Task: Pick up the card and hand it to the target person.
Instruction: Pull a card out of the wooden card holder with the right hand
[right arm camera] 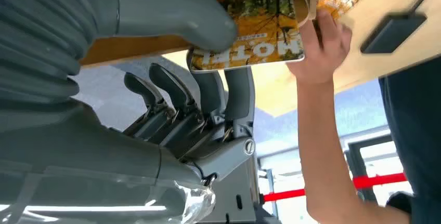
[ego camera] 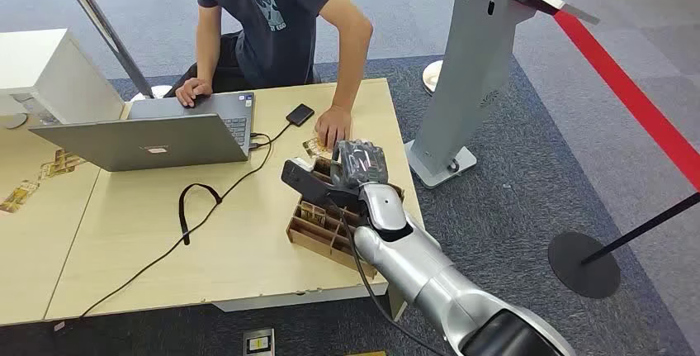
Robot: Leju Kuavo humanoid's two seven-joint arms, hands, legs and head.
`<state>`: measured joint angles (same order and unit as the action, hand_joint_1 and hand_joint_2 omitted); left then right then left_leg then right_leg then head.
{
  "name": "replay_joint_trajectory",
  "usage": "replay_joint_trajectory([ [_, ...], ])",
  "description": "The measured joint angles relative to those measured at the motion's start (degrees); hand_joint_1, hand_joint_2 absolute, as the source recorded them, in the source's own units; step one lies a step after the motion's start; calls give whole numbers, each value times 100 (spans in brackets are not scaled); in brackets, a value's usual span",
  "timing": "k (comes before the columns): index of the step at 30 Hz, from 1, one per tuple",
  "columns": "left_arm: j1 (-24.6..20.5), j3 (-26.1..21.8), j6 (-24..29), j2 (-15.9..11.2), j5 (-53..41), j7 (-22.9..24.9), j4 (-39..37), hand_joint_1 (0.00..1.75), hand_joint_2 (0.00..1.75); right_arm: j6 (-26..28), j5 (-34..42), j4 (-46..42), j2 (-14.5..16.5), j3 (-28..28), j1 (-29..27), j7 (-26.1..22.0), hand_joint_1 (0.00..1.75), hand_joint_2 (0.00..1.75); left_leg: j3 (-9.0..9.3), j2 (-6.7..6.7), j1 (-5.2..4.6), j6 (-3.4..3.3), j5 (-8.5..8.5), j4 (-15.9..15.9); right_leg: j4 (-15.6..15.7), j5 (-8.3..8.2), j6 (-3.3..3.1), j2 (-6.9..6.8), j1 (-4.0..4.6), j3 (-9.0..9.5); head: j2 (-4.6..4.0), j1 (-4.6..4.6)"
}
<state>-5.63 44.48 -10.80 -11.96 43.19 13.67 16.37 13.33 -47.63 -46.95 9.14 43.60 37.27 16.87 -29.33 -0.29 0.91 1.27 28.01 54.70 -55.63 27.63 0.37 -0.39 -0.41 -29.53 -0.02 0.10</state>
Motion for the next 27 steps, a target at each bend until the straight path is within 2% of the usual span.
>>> replay_joint_trajectory([
  [8, 4, 0, -22, 0, -61, -42, 0, 0, 0, 67, -124, -498, -86, -29, -103, -23, 175, 175, 0, 0, 0, 0, 0, 0, 1, 0, 0, 0, 0, 0, 0, 1],
  [17, 6, 0, -59, -2, -179, -100, -1, 0, 0, 79, -190, -1426, -334, -184, -348, -66, 175, 175, 1, 1, -1, 0, 0, 1, 1, 0, 0, 0, 0, 0, 0, 0],
  [27, 6, 0, -56, -5, -230, -172, -2, 0, 0, 168, 455, -2459, -643, -401, -858, -706, 175, 175, 1, 1, 0, 0, 0, 0, 2, 0, 0, 0, 0, 0, 0, 1],
])
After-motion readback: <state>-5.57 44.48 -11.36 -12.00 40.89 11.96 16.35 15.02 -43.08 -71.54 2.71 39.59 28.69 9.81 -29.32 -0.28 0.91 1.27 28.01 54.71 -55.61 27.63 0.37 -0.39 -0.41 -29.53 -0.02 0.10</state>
